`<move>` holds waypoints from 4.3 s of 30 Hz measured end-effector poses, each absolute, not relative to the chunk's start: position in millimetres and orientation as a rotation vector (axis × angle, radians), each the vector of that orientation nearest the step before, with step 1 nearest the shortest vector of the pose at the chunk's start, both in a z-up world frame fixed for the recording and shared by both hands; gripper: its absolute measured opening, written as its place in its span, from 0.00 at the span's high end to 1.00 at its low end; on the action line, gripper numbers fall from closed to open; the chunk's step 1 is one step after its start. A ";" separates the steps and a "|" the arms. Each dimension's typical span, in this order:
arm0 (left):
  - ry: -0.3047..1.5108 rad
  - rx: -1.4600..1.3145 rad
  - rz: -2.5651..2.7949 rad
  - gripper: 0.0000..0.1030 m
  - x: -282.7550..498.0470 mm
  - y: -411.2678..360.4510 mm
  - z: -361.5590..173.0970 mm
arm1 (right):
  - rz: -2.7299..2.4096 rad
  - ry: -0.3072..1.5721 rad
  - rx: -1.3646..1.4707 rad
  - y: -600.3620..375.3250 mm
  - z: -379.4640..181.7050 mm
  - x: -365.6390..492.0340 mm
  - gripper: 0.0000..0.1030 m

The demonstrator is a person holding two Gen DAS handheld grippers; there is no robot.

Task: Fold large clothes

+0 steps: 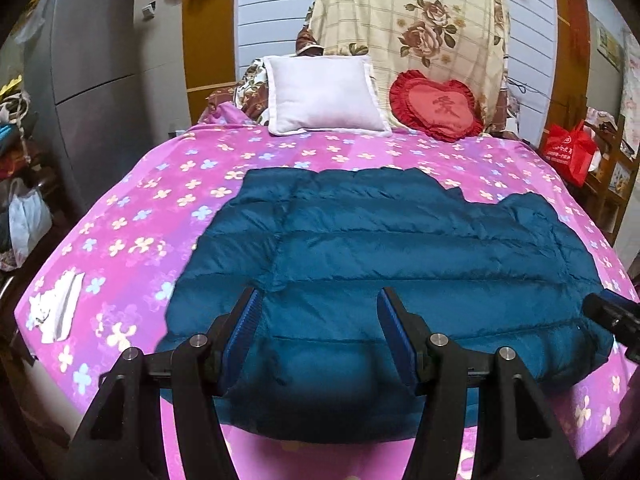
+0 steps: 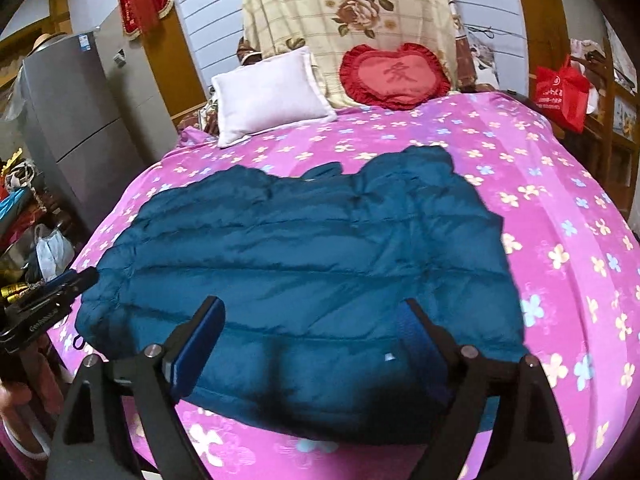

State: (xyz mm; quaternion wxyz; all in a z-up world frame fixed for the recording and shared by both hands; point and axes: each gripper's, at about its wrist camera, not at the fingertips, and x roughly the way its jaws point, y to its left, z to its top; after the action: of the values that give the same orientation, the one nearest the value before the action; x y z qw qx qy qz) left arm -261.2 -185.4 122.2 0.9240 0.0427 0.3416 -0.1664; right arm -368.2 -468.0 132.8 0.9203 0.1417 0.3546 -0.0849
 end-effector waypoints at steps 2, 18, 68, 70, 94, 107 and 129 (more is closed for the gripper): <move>0.698 0.091 -0.343 0.61 -264.5 -189.8 119.6 | -0.171 0.723 0.285 -458.2 131.4 -367.1 0.12; 0.643 0.068 -0.311 0.61 -270.8 -194.2 95.2 | -0.190 0.646 0.139 -408.0 127.4 -361.5 0.05; 0.571 0.115 -0.309 0.61 -282.5 -202.5 89.0 | -0.224 0.621 0.154 -413.3 106.0 -354.9 0.02; 0.570 0.115 -0.306 0.61 -282.8 -202.1 88.9 | -0.224 0.621 0.151 -412.1 105.8 -354.4 0.02; 0.565 0.147 -0.311 0.61 -284.4 -206.3 85.1 | -0.216 0.624 0.149 -406.0 103.0 -351.4 0.02; 0.552 0.169 -0.316 0.61 -290.4 -212.6 86.2 | -0.215 0.623 0.153 -405.7 103.7 -351.2 0.01; 0.547 0.221 -0.314 0.59 -291.0 -221.5 82.0 | -0.215 0.623 0.157 -405.0 102.4 -349.7 0.01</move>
State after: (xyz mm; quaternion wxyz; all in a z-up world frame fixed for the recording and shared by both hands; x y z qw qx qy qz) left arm -291.0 -221.5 82.0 0.9447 0.1084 0.2682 -0.1542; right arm -349.7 -405.0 102.4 0.9433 0.0768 0.3054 -0.1054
